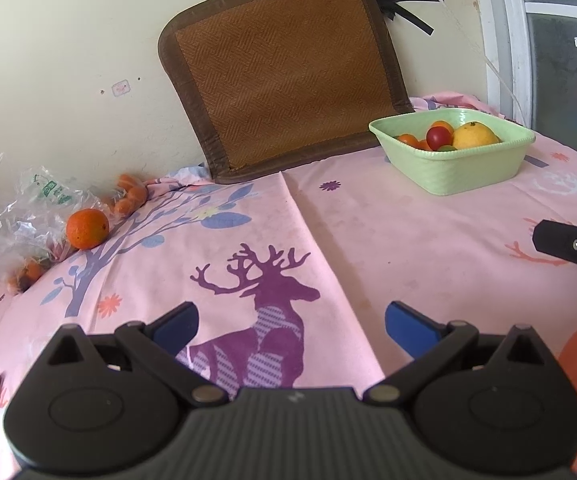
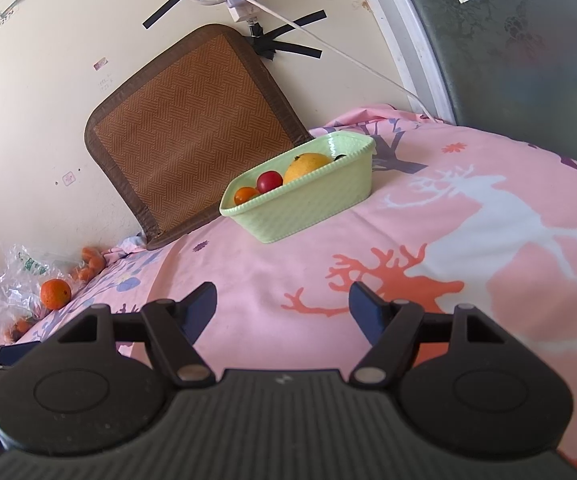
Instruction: Organize fruits
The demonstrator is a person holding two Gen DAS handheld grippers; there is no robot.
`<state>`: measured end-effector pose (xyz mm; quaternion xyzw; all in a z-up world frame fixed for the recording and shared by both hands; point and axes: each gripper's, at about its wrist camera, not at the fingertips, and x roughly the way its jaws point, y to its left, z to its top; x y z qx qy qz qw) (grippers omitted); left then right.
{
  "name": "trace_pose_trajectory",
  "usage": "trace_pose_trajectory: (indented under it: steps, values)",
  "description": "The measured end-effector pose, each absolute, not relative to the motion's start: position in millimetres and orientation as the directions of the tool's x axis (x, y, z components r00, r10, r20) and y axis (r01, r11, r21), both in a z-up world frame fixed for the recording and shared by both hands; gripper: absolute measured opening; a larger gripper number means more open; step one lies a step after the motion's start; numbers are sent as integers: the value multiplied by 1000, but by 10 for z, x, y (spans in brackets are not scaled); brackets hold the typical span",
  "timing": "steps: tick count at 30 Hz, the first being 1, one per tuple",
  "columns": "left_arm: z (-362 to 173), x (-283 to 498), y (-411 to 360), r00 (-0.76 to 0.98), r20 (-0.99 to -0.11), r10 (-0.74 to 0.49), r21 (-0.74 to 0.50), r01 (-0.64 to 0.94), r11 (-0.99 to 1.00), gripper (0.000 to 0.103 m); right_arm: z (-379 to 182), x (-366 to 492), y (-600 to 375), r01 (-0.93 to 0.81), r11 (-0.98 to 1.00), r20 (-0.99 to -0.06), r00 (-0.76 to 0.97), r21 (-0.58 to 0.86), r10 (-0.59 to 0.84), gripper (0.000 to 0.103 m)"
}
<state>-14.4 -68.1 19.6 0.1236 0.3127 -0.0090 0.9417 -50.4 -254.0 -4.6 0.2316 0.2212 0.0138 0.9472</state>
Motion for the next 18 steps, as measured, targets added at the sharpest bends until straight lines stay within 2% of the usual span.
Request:
trace_pose_trajectory:
  steps: [18]
  values:
    - [190,-167,-684,803,-594,57,225,98,969,103,-53,-509,-2546,77,890,-412,902,449,129,75]
